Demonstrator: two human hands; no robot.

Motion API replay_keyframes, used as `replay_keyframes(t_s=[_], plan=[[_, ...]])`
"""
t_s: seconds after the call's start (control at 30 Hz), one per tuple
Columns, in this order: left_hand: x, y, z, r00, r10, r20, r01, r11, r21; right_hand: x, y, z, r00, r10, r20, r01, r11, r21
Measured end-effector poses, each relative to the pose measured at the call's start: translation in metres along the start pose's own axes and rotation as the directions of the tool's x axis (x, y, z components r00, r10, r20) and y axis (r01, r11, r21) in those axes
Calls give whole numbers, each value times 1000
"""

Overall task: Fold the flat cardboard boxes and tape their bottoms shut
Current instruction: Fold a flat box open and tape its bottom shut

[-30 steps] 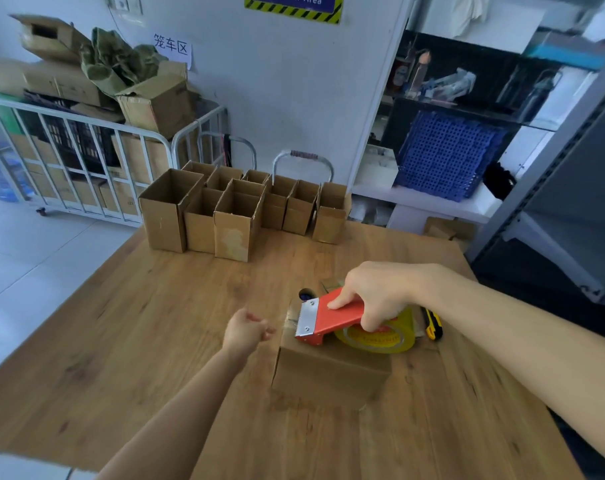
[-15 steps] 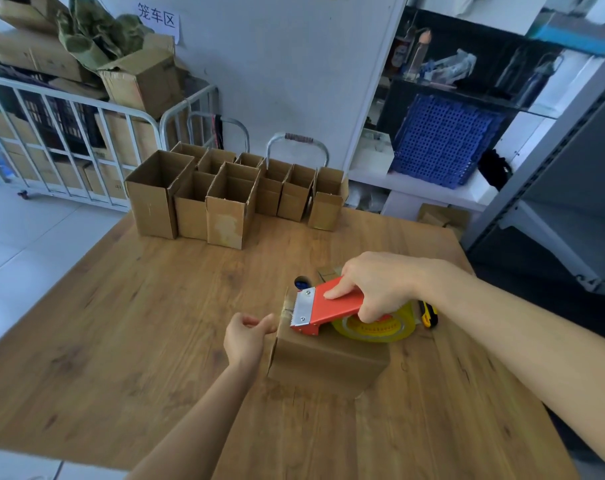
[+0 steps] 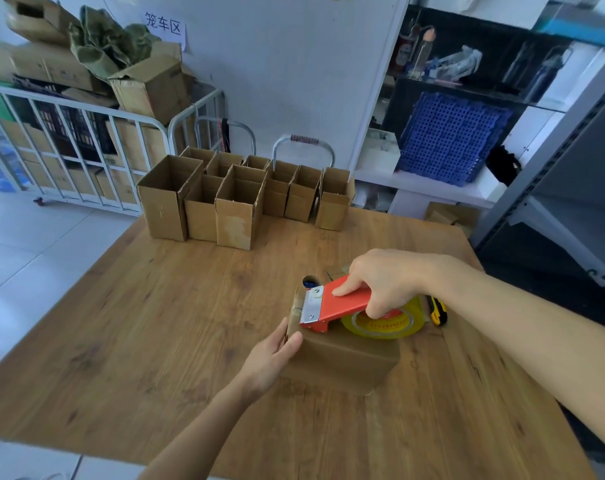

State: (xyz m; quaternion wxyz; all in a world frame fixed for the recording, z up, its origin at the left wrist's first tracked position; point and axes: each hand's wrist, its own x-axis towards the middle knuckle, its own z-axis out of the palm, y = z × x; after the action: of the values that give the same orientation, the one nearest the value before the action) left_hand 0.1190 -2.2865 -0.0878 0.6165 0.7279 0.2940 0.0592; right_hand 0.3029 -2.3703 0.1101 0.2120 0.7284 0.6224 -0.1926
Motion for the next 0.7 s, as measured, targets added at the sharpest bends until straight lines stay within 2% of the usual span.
replay_keyframes(t_s=[0.03,0.1,0.13,0.23,0.3,0.43,0.57,0.7], plan=[[1,3,-4,1000,-6,-8,6,1000,30,0,-1,0,1000,-1,-1,1,1000,-2],[9,18,-10,996,93,-11,-92,991,101,0,0,-1,1000,-7,-7,7,1000,4],[15,30,-11,990,138,28,-140,971,192,0,1,-1,1000,-12,-14,12,1000,14],[34,57,-14,973,149,177,-220,835,504,0,6,0,999,-36,-39,37,999,21],[44,59,-17,969,138,204,-235,763,603,1,7,3,997,-48,-54,47,999,-12],[49,51,-18,969,158,191,-243,751,614,1,11,3,996,-65,-65,60,995,-79],[47,53,-22,956,202,215,-291,762,578,-14,35,7,994,-80,-68,86,992,88],[46,56,-22,951,218,221,-309,726,614,-33,55,20,992,-93,-83,103,986,128]])
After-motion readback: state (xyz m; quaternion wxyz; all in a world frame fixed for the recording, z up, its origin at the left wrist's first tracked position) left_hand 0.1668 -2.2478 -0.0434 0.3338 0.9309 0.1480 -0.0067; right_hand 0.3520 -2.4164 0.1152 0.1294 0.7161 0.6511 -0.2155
